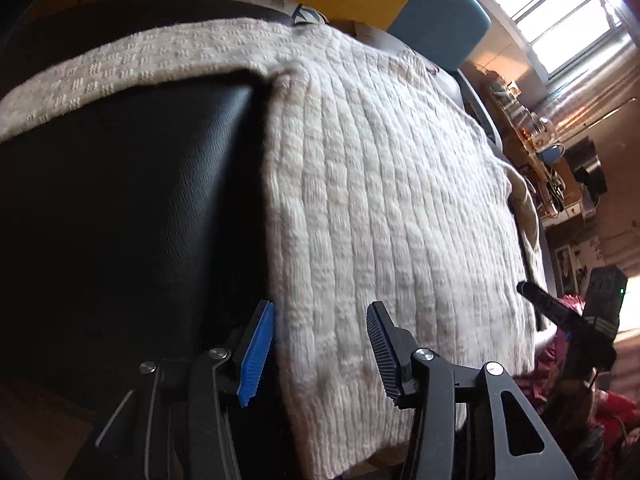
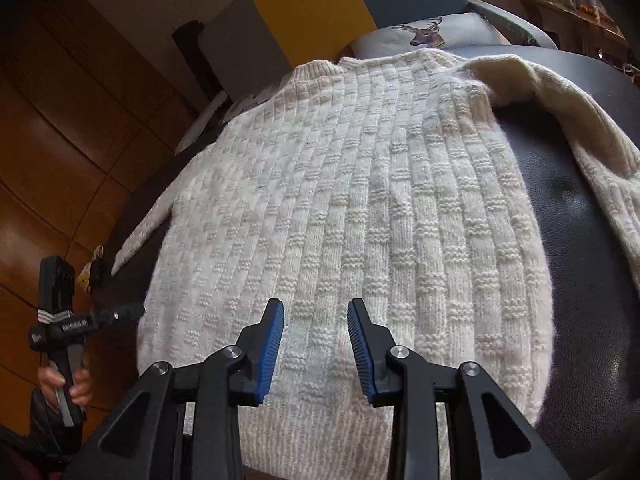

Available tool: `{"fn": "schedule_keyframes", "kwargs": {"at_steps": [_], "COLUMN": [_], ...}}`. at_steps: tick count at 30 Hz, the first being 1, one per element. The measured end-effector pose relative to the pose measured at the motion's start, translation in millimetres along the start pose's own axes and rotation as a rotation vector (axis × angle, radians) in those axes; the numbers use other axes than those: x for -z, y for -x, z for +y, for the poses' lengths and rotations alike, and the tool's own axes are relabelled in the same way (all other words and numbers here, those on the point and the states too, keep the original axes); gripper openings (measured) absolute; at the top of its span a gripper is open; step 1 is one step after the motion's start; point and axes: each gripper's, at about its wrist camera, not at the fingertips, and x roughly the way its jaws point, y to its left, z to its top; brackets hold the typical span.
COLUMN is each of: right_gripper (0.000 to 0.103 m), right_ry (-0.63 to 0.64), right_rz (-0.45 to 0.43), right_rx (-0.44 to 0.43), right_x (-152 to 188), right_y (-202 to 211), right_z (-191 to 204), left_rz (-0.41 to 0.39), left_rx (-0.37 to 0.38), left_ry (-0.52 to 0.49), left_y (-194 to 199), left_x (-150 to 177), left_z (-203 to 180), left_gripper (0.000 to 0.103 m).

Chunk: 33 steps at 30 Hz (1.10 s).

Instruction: Fold clothes

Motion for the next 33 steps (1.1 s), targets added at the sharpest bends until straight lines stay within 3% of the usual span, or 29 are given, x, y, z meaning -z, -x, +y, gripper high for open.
{"fn": "schedule_keyframes", "kwargs": {"at_steps": [2, 3, 4, 7, 12, 17, 18, 21, 24, 30, 33], "right_gripper": [0.033, 0.033, 0.033, 0.033, 0.034, 0.034, 0.034, 0.034, 0.034, 0.034, 0.034], "right_ry": [-0.004, -0.012, -0.017, 0.005, 0.041, 0.018, 0.014, 0.009, 0.004, -0.005, 0.026], "right_rz": [0.008, 0.016, 0.022, 0.028, 0.029, 0.02, 0.018, 0.019, 0.02, 0.025, 0.054], "right_rx": [0.031, 0.043, 0.058, 0.106, 0.114, 0.088, 0.082, 0.078, 0.075, 0.07, 0.114], "right_x": [-1, -2, -2, 3, 16, 20, 20, 19, 18, 15, 10], "right_y": [-1, -4, -7, -11, -14, -13, -13, -13, -14, -14, -19], "right_z": [-4, -6, -7, -7, -7, -13, -14, -15, -15, -16, -7], "left_rz": [-0.027, -0.035, -0.039, -0.069, -0.123, 0.021, 0.02, -0.004, -0.077, -0.273, -0.36], "left_rx": [-0.018, -0.015, 0.0, 0.013, 0.027, -0.136, -0.131, -0.016, -0.002, -0.193, -0.255], "left_ry": [-0.043, -0.052, -0.05, -0.047, -0.042, -0.026, 0.008, 0.123, 0.233, 0.514, 0.635], "left_y": [1, 2, 3, 22, 58, 7, 2, 14, 41, 115, 143], "left_x": [6, 6, 4, -7, -26, -2, 2, -3, -10, -25, -35], "left_z": [-9, -13, -16, -17, -16, 11, 18, 39, 74, 199, 256], "left_gripper": [0.05, 0.034, 0.008, 0.007, 0.006, 0.007, 0.011, 0.022, 0.028, 0.036, 0.04]}}
